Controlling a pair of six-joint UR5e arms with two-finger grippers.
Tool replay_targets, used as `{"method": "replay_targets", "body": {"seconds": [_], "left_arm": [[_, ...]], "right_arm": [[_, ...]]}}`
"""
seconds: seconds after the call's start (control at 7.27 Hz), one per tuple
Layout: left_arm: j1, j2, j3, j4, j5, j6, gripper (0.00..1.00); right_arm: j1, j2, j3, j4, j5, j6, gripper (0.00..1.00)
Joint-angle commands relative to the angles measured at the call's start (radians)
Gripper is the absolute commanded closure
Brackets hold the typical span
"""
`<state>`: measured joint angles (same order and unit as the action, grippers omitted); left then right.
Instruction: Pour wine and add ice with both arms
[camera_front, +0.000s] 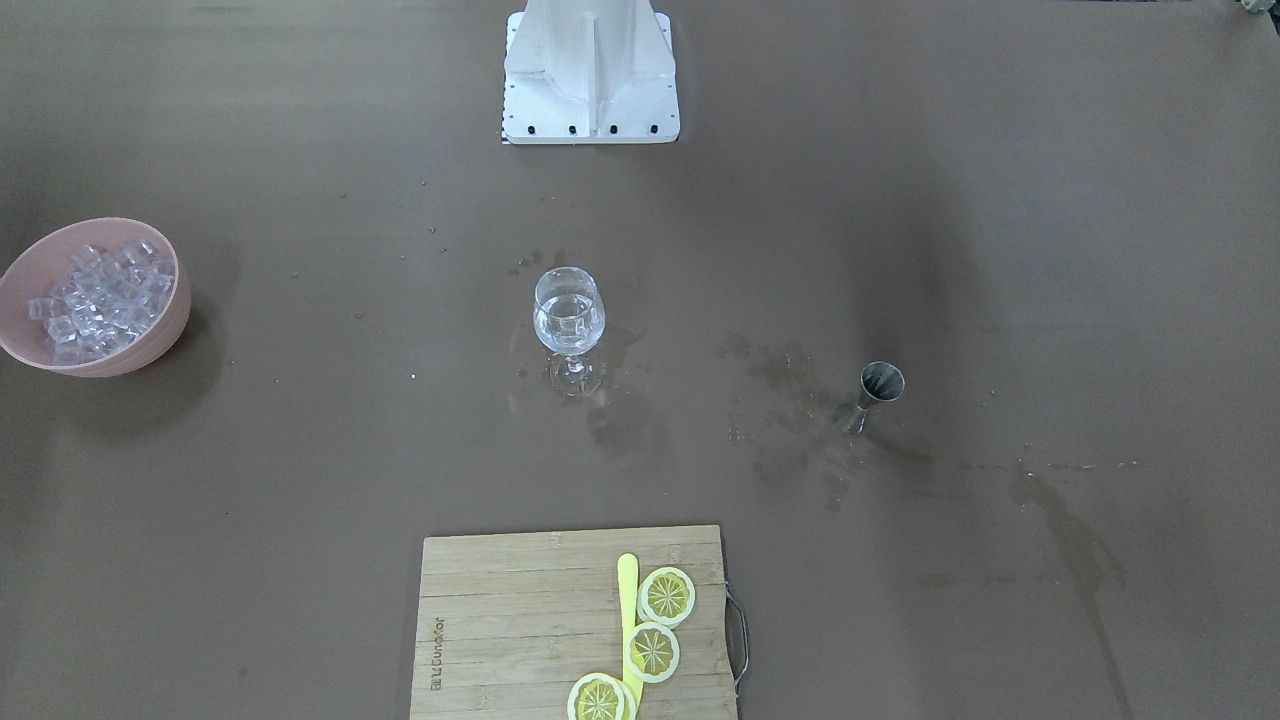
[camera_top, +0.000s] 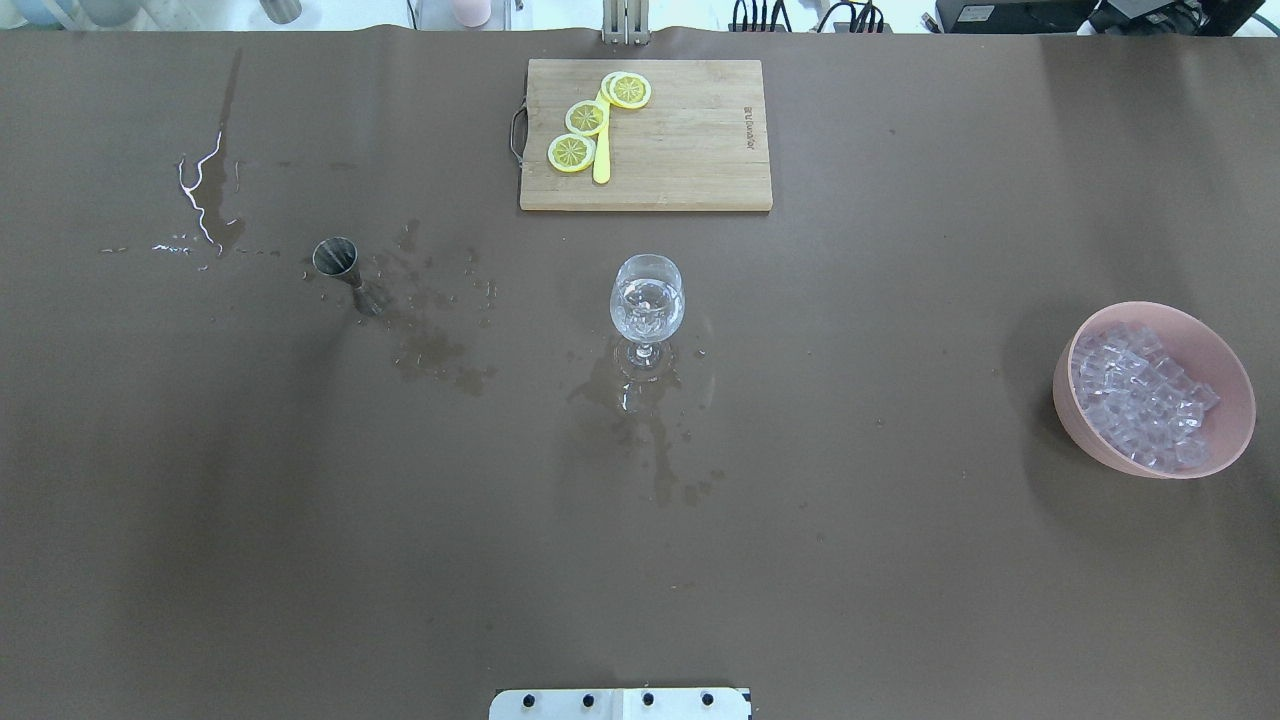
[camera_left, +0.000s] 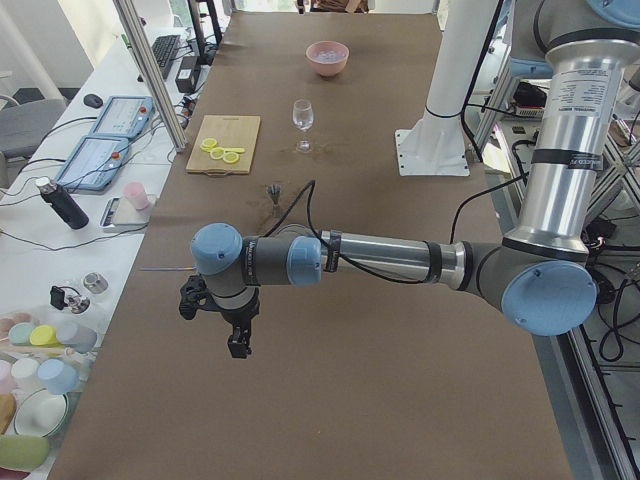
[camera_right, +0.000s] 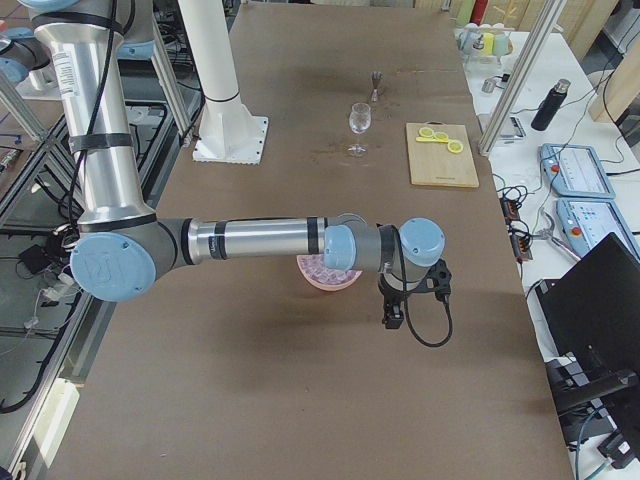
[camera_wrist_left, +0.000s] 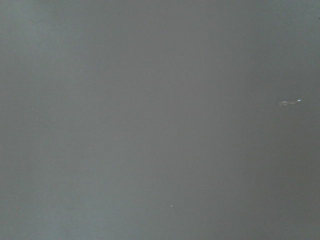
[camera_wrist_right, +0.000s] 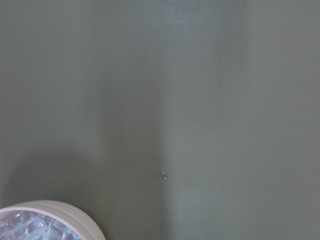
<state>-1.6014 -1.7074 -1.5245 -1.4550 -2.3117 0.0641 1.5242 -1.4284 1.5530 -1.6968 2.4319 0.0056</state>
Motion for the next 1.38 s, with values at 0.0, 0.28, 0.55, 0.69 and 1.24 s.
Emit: {"method": "replay_targets", "body": {"seconds": [0.0, 0.28, 0.55, 0.69, 1.24], "left_arm": [[0.0, 0.0, 0.003, -0.001, 0.001, 0.005, 0.02], [0.0, 0.0, 0.003, 0.001, 0.001, 0.005, 0.02], [0.0, 0.0, 0.001, 0.001, 0.001, 0.003, 0.02], [0.0, 0.0, 0.003, 0.001, 0.001, 0.005, 0.02], [0.0, 0.0, 0.003, 0.001, 0.003, 0.003, 0.02]], "right_arm": [[0.001, -0.009, 0.018, -0.012, -0.011, 0.024, 0.0], [0.01, -0.009, 0.021, -0.009, -0.063, 0.019, 0.0], [0.008, -0.007, 0.021, -0.011, -0.093, 0.019, 0.0], [0.008, -0.01, 0.019, -0.009, -0.093, 0.019, 0.0], [0.008, -0.01, 0.024, -0.007, -0.088, 0.019, 0.0]]}}
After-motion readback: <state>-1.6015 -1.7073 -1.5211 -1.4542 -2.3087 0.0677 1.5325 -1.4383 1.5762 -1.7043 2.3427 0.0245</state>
